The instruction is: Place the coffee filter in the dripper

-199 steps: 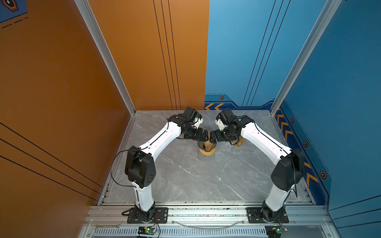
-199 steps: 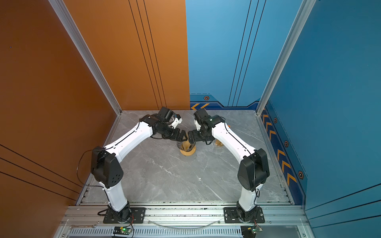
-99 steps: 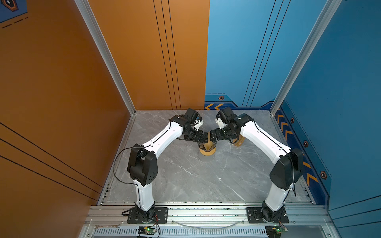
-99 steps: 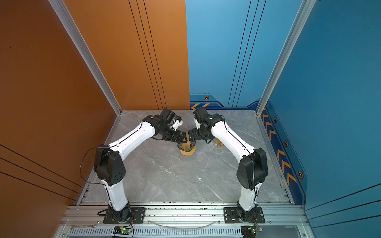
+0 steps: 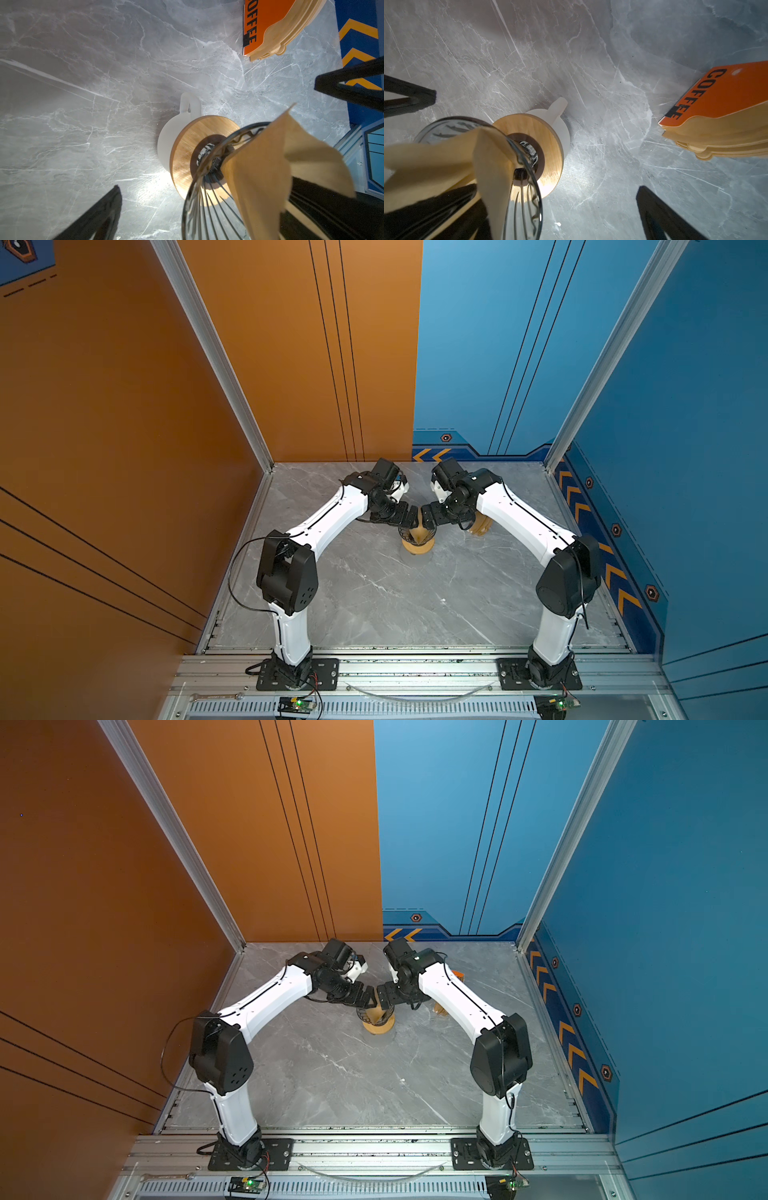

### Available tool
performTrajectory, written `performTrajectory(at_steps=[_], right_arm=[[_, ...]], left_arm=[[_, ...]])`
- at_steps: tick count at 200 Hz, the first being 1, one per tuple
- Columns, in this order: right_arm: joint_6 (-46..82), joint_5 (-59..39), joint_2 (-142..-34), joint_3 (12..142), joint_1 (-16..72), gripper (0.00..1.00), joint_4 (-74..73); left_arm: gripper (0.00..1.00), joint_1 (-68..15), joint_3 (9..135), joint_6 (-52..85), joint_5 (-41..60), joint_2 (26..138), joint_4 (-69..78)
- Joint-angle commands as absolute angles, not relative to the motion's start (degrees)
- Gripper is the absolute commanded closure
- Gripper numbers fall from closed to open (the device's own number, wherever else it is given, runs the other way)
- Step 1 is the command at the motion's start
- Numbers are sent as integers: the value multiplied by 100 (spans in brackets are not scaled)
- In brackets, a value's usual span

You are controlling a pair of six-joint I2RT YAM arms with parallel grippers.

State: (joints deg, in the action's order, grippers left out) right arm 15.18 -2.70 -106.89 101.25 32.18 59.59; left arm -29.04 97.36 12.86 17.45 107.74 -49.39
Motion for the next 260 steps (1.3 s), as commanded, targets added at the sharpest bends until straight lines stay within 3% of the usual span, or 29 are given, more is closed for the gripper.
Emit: performTrajectory(at_steps=[1, 260], right_arm=[[1370, -12, -10855, 10471, 3287, 1, 6325], [1288, 169, -11285, 10435, 3377, 1, 6320]], left_arm=[[2, -2830, 9668, 1195, 1620, 10816, -5124], [2, -2873, 9643, 1206, 1293, 11168, -5273]])
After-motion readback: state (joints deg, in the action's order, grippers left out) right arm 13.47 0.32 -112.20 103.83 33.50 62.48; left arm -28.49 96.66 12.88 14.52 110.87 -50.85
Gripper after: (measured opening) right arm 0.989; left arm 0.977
